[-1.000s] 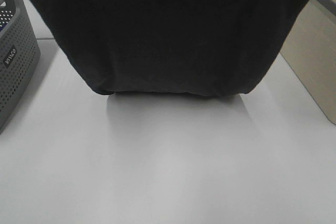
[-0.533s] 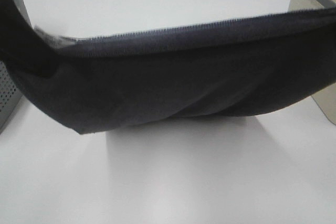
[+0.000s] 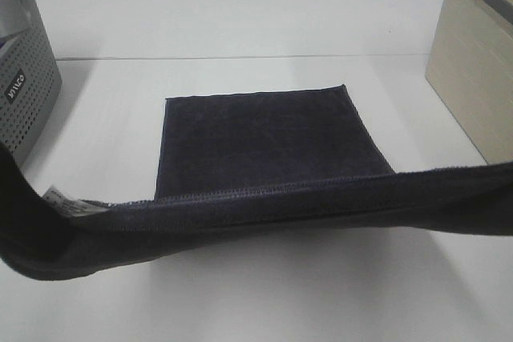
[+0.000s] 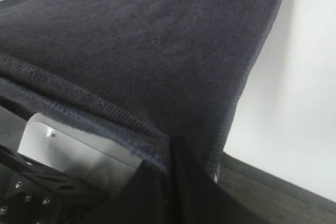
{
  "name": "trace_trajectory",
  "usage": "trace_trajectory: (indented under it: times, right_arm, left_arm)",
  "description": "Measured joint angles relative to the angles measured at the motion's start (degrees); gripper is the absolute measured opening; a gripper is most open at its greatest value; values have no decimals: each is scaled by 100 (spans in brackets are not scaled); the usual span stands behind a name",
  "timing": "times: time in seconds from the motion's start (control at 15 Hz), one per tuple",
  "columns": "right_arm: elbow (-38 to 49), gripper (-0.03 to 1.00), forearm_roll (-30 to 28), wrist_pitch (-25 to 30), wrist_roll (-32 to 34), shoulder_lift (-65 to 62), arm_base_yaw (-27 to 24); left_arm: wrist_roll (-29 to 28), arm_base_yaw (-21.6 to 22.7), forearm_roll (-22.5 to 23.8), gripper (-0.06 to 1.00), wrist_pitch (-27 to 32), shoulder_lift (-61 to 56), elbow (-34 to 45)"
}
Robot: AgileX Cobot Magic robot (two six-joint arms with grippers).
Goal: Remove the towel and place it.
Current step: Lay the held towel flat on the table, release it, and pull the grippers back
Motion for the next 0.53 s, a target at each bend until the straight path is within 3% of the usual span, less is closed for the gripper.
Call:
trace_trajectory:
  times: [0.27,0.53]
  right_arm:
    - [779,2,241,-57,0,-74,-11]
    - [1306,2,332,6,0,-74,-34]
  left_arm:
    - [-6,-155,-223,0,11,-80,590]
    - [-258,-1089,-195,0,-69,160,1037]
